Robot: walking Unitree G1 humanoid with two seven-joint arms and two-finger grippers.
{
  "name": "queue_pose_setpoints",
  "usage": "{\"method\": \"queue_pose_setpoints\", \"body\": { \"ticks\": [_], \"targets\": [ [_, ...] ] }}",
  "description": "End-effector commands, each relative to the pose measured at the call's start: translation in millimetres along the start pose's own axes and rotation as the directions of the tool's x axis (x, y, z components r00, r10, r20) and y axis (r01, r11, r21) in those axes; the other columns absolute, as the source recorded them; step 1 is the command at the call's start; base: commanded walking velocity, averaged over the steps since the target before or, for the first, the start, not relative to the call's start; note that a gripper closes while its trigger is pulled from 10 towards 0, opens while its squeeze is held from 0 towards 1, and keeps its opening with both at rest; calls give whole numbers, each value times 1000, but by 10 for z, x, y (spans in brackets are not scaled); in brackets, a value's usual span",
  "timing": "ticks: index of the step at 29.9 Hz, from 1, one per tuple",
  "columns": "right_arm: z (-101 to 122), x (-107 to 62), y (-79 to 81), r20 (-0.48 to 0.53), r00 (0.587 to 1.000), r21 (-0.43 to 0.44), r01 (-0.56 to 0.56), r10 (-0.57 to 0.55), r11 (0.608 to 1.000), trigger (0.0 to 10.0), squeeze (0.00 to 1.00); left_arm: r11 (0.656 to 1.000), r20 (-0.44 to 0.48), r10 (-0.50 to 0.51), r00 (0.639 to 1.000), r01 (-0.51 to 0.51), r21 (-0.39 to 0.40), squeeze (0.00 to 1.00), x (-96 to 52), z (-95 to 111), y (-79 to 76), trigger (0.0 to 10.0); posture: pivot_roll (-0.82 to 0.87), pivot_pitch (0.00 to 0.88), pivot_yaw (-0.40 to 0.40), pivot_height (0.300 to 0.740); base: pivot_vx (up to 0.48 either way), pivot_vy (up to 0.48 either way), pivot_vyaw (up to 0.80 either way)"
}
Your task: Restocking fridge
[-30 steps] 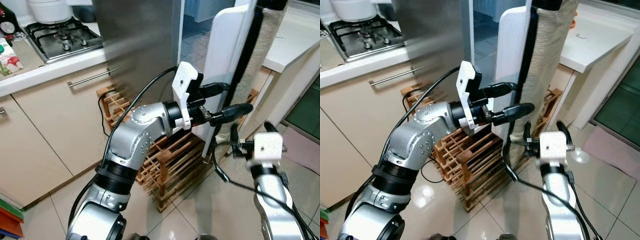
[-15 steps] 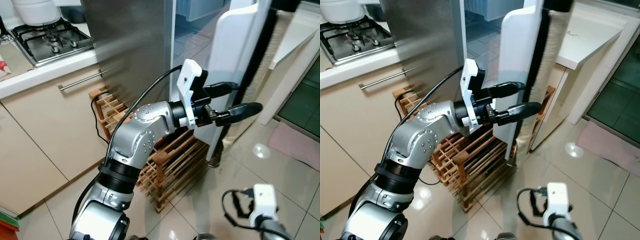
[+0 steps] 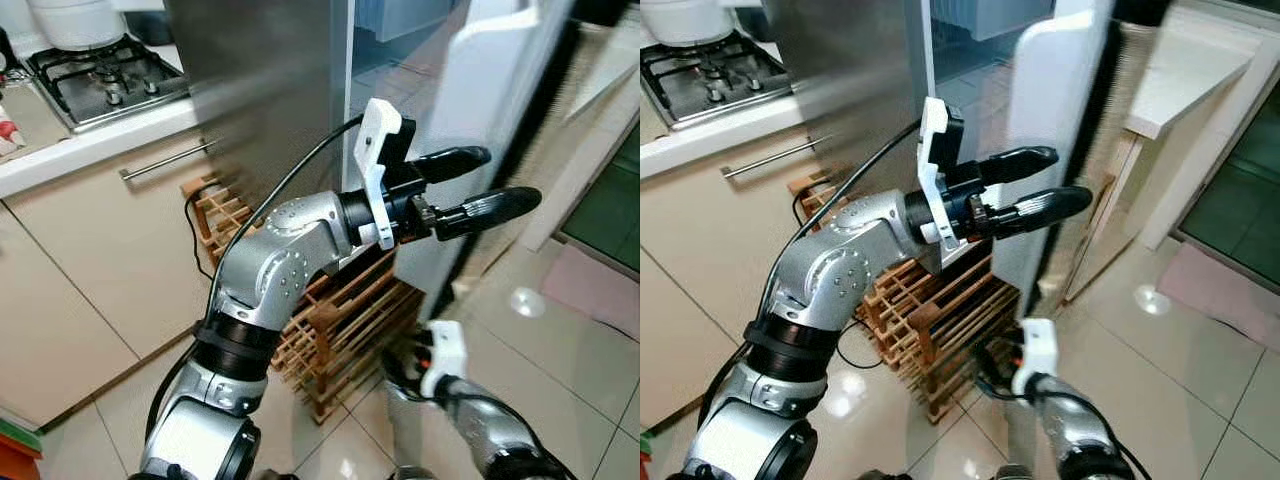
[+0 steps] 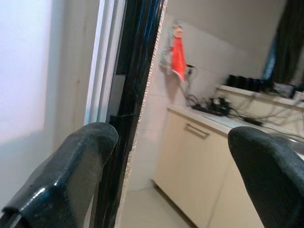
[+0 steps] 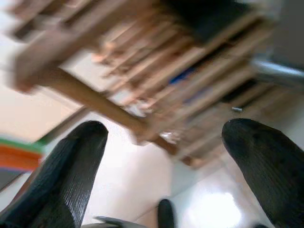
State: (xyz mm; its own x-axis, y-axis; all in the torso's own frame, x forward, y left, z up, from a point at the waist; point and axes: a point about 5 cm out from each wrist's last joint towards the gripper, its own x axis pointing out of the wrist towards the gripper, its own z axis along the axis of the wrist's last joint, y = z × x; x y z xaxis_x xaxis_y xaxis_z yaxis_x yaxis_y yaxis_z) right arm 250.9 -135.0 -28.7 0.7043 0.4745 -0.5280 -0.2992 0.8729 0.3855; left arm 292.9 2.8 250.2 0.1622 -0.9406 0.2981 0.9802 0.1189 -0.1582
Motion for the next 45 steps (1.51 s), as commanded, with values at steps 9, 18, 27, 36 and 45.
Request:
{"method": "queue_pose_setpoints", "body": {
  "ticks": [9,18,27,36,45],
  "targets": [
    [361,157,224,21,994,-112,-104,107,988,10000,0,999,7,-44,999,44,6,0,44,83,-81,10000,-132,0,46,740,0,0,0],
    [262,-6,65,-11,999,-245,-35,34,969,10000,0,998,11,-57,998,57,1,0,57,93,-106,10000,-150,0,51,740,0,0,0],
    [736,-136,13,285,949,-347,236,-138,908,10000,0,982,-109,140,984,-124,140,0,-232,-97,137,10000,-150,0,52,740,0,0,0],
    [873,-529,-457,448,796,-269,554,-407,787,10000,0,551,44,818,574,-803,226,0,-1050,-86,834,10000,-131,0,54,740,0,0,0],
    [898,-805,-642,533,690,-247,681,-490,690,10000,0,270,74,950,305,-914,304,0,-1493,-375,841,10000,-129,0,51,740,0,0,0]
  ]
}}
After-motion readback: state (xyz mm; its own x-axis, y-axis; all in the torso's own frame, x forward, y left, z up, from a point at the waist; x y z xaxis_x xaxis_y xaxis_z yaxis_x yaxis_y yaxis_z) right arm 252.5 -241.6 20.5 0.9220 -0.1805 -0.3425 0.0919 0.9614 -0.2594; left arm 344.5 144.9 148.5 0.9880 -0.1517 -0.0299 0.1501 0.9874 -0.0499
